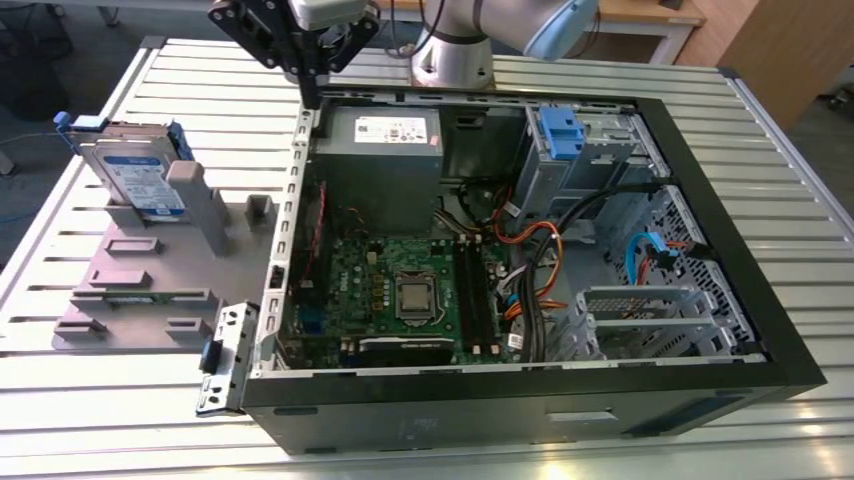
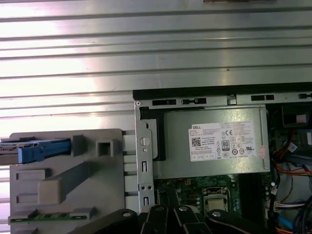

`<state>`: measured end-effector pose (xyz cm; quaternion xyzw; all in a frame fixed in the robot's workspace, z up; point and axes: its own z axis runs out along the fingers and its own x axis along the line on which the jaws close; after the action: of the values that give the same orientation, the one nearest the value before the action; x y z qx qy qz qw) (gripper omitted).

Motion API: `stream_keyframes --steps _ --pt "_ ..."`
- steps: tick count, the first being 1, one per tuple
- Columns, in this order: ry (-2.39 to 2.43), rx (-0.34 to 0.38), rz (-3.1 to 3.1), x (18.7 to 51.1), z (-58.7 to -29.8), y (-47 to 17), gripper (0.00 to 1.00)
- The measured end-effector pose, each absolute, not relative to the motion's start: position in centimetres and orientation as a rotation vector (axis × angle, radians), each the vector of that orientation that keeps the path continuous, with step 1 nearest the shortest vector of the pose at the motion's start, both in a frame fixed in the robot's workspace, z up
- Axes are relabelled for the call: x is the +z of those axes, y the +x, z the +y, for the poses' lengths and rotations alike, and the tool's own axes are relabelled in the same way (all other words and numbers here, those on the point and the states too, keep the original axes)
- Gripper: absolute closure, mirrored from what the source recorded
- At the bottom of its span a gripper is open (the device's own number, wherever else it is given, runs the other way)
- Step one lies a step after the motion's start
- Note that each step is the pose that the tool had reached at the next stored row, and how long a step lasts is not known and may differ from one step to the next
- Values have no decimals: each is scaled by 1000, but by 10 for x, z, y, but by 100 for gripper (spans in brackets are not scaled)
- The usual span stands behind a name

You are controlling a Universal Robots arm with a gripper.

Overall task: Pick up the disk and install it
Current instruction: 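Reach for the disk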

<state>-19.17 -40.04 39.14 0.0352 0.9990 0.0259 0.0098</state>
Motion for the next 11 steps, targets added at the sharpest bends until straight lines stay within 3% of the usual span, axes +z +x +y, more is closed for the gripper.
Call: stream_keyframes --steps 11 --pt "110 81 3119 391 -400 -194 89"
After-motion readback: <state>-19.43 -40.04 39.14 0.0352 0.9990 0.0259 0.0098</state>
